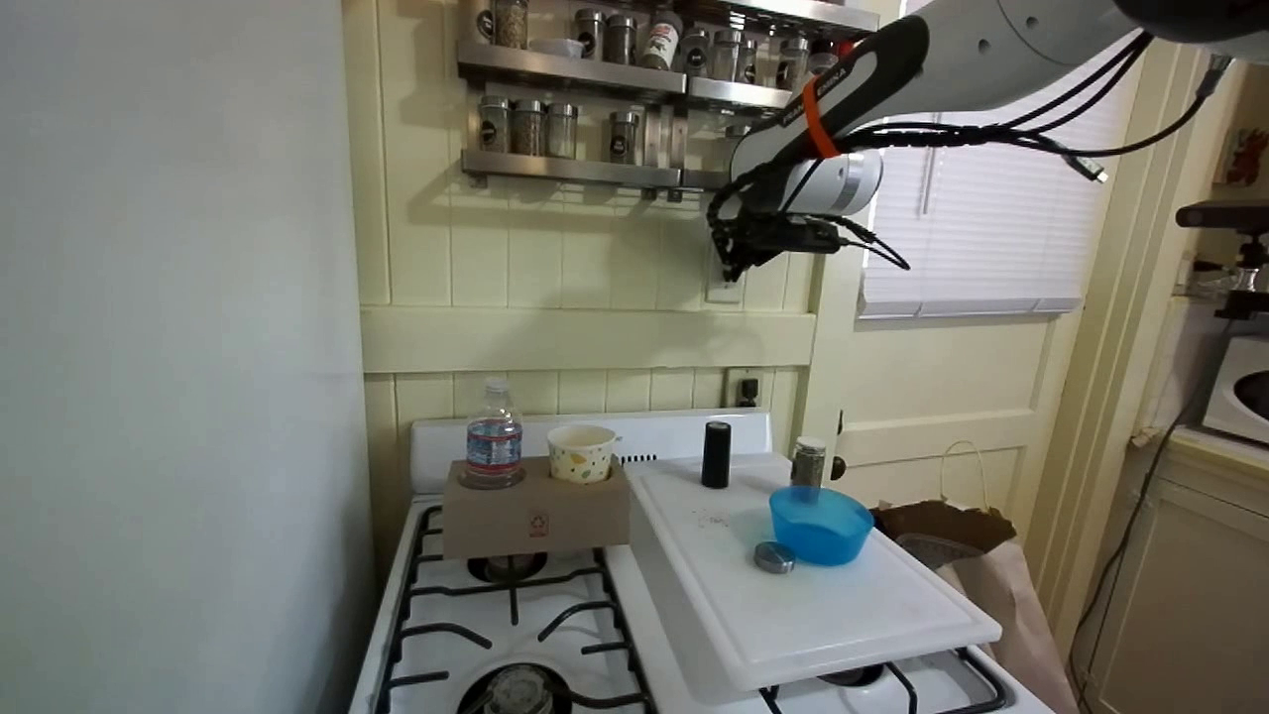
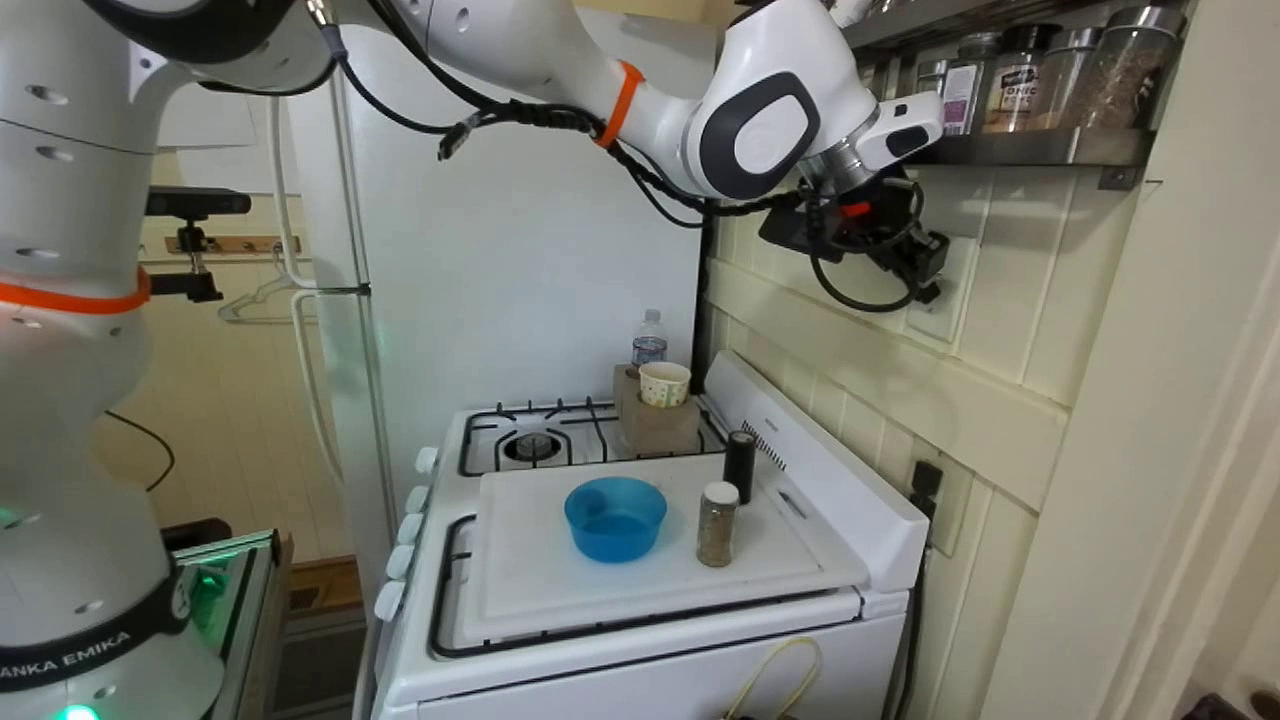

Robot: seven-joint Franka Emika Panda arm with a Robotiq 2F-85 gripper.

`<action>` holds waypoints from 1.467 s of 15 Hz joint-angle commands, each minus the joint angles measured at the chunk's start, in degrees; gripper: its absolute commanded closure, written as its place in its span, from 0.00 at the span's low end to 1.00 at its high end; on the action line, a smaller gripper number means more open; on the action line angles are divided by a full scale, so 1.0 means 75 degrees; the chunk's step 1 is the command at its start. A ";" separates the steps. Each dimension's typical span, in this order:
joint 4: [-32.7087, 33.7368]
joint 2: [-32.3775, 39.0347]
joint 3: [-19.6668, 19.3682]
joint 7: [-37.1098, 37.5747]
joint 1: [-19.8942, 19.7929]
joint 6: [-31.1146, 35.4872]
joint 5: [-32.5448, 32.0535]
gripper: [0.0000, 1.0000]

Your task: Flip the switch on the wall

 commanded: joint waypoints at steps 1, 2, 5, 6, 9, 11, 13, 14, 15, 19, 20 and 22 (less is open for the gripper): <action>-0.0040 -0.0266 0.0004 0.0180 0.0055 0.0311 -0.0031 0.98; -0.0078 -0.0302 -0.0001 0.0185 0.0063 0.0377 -0.0046 0.98; -0.0185 -0.0469 0.0031 0.0133 0.0050 0.0507 -0.0009 0.98; -0.0207 -0.0508 0.0038 0.0118 0.0045 0.0518 -0.0001 0.98; -0.0352 -0.0644 0.0023 0.0103 0.0044 0.0777 -0.0025 0.98; -0.0453 -0.0693 0.0019 0.0076 0.0042 0.0984 -0.0040 0.98; -0.0546 -0.0720 0.0021 0.0046 0.0047 0.1148 -0.0064 0.98; -0.0567 -0.0731 0.0040 0.0003 0.0037 0.1139 -0.0053 0.67; -0.0597 -0.0727 0.0010 0.0014 0.0056 0.1186 -0.0111 0.64; -0.0871 -0.0918 -0.0126 0.0134 0.0165 0.1715 -0.0320 0.37; -0.0879 -0.0973 -0.0194 0.0248 0.0209 0.1728 -0.0403 0.28; -0.0958 -0.0975 -0.0337 0.0434 0.0300 0.1443 -0.0596 0.12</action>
